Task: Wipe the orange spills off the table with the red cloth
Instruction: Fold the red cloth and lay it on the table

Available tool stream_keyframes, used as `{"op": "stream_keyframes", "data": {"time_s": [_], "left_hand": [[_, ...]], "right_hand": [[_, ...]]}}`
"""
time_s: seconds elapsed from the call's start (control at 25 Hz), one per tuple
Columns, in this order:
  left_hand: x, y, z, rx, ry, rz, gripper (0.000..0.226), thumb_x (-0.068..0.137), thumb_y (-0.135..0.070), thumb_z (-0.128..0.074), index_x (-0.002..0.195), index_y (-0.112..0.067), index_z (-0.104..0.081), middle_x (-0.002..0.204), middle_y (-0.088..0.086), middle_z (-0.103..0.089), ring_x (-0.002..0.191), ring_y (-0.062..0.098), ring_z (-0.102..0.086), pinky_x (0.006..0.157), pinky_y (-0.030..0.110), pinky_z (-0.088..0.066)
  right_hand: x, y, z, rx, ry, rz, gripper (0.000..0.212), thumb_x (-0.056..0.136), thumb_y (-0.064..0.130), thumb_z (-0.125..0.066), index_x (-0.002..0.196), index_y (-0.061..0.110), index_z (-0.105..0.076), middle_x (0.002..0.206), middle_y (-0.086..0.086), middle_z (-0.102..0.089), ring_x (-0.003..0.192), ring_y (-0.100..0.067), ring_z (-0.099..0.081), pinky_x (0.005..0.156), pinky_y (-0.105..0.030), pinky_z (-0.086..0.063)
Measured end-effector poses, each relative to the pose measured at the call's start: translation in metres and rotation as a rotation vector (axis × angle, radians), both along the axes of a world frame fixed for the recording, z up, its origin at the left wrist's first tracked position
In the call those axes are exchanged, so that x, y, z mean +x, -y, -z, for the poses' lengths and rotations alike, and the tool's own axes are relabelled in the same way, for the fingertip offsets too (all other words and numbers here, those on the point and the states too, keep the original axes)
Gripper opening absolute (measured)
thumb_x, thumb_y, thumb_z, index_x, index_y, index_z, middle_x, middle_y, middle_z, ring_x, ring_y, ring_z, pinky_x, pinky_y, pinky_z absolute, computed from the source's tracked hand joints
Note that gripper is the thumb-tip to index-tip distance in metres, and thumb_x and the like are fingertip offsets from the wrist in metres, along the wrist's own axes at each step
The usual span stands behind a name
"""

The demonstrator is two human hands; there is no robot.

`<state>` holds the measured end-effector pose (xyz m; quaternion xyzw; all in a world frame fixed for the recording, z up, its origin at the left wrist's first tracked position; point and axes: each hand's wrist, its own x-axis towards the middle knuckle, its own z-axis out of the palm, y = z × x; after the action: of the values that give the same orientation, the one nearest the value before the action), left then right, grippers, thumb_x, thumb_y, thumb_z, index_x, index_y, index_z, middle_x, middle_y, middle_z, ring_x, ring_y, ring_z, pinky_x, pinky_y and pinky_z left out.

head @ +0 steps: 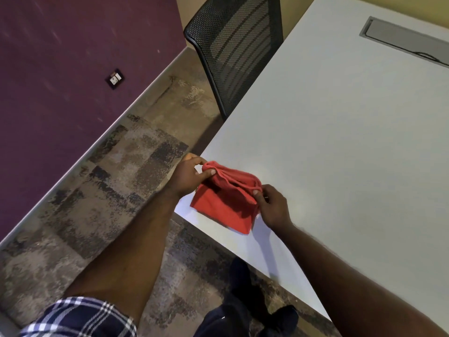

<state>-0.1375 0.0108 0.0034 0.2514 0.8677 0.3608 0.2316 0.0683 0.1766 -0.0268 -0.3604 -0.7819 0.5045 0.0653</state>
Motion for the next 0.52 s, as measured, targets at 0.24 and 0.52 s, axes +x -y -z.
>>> {"op": "stream_keyframes", "data": {"time_s": [0.24, 0.52], "left_hand": [[0.002, -0.042, 0.014, -0.009, 0.073, -0.110, 0.050, 0.083, -0.017, -0.077, 0.128, -0.010, -0.057, 0.116, 0.012, -0.059, 0.084, 0.021, -0.060, 0.071, 0.023, -0.047], [0.028, -0.040, 0.037, -0.266, -0.029, 0.189, 0.085, 0.081, -0.038, -0.076, 0.153, -0.022, -0.034, 0.161, 0.009, -0.026, 0.143, 0.032, -0.033, 0.114, 0.044, -0.032]], "right_hand": [[-0.019, -0.017, 0.010, -0.307, 0.144, 0.266, 0.037, 0.091, 0.034, -0.048, 0.062, 0.010, -0.048, 0.064, -0.006, -0.053, 0.066, -0.024, -0.051, 0.062, -0.034, -0.040], [-0.007, -0.013, 0.006, -0.413, 0.162, 0.229, 0.057, 0.078, 0.062, -0.067, 0.100, 0.010, -0.059, 0.093, -0.009, -0.067, 0.076, -0.024, -0.069, 0.073, -0.044, -0.060]]}}
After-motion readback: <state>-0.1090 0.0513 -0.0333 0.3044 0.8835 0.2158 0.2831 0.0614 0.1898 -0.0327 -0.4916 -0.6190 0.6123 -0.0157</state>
